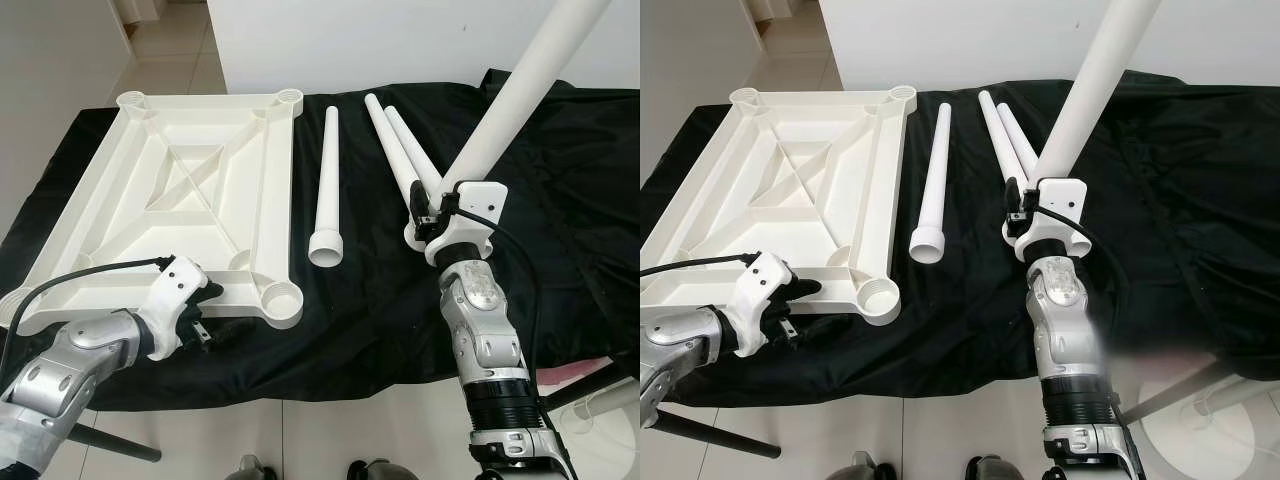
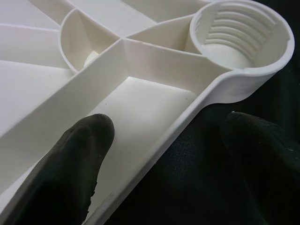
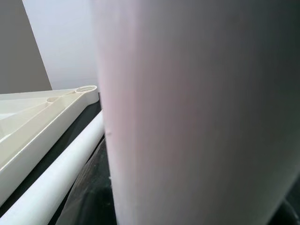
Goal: Building children table
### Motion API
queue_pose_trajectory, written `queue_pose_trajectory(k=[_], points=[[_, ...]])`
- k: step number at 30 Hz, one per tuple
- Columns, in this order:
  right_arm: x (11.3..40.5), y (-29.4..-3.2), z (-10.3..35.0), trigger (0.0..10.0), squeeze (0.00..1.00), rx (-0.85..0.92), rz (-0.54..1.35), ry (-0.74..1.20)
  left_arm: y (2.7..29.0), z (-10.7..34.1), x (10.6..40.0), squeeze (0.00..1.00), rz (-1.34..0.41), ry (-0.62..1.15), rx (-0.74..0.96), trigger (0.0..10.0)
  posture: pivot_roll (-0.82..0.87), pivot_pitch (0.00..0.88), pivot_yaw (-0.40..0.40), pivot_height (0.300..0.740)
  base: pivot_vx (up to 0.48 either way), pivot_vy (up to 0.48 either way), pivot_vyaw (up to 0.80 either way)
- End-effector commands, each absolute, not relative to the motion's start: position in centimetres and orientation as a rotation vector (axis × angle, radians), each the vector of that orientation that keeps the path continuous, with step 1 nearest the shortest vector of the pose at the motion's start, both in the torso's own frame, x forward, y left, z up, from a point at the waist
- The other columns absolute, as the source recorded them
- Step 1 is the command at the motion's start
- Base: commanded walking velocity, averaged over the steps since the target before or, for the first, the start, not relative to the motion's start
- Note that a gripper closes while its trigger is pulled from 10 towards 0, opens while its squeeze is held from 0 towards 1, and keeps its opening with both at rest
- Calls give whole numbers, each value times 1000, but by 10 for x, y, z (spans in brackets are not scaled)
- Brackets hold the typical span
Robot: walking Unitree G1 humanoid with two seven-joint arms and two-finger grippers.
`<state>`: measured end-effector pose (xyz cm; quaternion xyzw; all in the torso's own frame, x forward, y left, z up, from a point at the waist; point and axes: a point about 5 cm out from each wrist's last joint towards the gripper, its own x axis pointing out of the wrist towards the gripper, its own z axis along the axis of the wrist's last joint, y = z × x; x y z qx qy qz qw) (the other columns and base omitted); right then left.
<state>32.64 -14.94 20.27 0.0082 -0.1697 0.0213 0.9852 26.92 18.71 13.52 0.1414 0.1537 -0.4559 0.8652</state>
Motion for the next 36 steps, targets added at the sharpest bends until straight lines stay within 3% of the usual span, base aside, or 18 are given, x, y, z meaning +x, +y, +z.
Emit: queue_pose_trajectory(k=[1, 11, 13, 19, 25, 36], points=[[326, -148, 203, 10000, 0, 17, 45, -344, 184, 117, 248, 0, -1285, 473, 267, 10000, -70, 114, 60, 740, 0, 0, 0], [327, -146, 201, 10000, 0, 15, 49, -337, 172, 109, 261, 0, -1205, 433, 279, 10000, -74, 106, 55, 740, 0, 0, 0], [328, -144, 201, 10000, 0, 12, 59, -335, 167, 102, 273, 0, -1101, 393, 265, 10000, -72, 93, 46, 740, 0, 0, 0], [329, -141, 200, 10000, 0, 10, 74, -331, 154, 97, 280, 0, -1034, 338, 197, 10000, -70, 90, 38, 740, 0, 0, 0], [330, -140, 200, 10000, 0, 9, 83, -328, 141, 97, 280, 0, -1036, 304, 170, 10000, -68, 85, 36, 740, 0, 0, 0], [333, -142, 202, 10000, 0, 10, 58, -334, 95, 84, 273, 0, -1088, 277, 117, 10000, -79, 70, 48, 740, 0, 0, 0]])
